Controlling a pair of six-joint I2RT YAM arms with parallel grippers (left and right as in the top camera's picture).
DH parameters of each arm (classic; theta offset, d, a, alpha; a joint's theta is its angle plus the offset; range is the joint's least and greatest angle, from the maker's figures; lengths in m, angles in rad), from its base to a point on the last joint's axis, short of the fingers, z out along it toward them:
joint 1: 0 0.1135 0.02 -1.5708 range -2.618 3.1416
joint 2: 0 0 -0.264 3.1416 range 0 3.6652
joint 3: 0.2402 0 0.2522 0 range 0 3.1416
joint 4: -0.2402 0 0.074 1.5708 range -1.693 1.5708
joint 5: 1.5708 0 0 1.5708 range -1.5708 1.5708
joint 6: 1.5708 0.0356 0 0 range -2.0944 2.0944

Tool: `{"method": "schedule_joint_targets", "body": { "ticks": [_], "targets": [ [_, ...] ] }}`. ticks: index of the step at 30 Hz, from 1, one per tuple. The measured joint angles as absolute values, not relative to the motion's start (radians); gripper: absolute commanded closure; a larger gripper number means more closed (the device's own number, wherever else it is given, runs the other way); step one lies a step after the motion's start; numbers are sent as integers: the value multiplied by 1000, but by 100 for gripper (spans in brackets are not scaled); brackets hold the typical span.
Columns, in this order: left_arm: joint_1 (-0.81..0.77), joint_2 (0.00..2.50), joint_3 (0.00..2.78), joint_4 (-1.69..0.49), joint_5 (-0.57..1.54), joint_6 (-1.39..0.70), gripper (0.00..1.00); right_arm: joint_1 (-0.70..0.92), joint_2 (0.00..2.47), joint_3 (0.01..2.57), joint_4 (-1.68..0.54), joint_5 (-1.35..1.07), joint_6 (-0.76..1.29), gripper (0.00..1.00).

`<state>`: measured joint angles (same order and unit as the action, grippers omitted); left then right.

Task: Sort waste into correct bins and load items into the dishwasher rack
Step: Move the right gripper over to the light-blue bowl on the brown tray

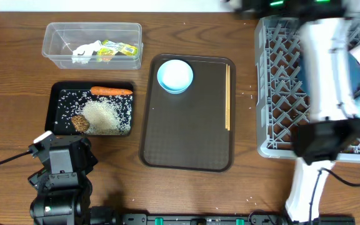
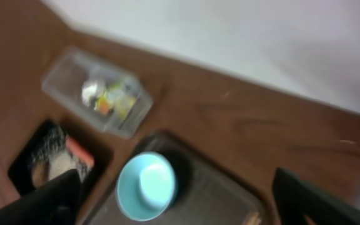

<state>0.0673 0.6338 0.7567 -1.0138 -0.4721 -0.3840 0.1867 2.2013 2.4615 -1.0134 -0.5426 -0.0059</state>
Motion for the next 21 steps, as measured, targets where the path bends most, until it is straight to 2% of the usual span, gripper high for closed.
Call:
{"method": "schedule_joint_targets", "body": {
  "ticks": [4, 8, 15, 18, 21],
  "targets": [
    [67, 634, 757, -1014, -472, -384, 2, 377, 2265, 2461, -1034, -393, -86, 1],
    [67, 634, 757, -1013, -472, -384, 2, 554, 2365, 2461, -1035, -219, -136, 1],
    [67, 634, 757, -1014, -472, -384, 2, 723, 2512, 2458, -1051, -6, -165, 3],
    [67, 634, 757, -1014, -472, -384, 2, 751, 2527, 2453, -1067, 52, -170, 11],
    [67, 634, 757, -1014, -472, -384, 2, 762, 2526, 2453, -1075, 98, -171, 35]
  ]
}}
